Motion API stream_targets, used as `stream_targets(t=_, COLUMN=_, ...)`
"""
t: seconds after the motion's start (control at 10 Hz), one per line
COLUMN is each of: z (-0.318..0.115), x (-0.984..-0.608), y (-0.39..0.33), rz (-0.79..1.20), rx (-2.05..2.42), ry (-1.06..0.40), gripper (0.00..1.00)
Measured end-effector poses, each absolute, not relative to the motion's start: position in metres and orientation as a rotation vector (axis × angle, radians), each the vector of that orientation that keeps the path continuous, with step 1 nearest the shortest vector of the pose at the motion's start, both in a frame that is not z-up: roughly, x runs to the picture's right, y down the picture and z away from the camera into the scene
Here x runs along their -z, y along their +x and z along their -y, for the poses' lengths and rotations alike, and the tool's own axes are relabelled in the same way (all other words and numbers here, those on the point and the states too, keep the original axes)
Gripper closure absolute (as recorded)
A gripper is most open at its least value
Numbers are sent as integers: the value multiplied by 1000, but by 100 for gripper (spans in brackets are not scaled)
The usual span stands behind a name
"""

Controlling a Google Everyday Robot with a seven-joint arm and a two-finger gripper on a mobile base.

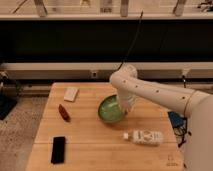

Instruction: Drag the ceramic bowl in a circle

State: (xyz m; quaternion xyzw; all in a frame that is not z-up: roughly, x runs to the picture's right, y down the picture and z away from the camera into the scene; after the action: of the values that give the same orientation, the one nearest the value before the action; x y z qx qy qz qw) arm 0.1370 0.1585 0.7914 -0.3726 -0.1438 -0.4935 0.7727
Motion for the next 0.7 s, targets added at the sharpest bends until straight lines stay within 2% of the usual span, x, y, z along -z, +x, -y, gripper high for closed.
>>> stream_targets(t=0.4, z=-197, x=-778, y=112, rz=396, rx=1128, ry=-814, gripper=100)
stream_targets(t=0.7, z=-207, x=-781, y=76, rz=454, rx=1183, ry=-807, gripper=100)
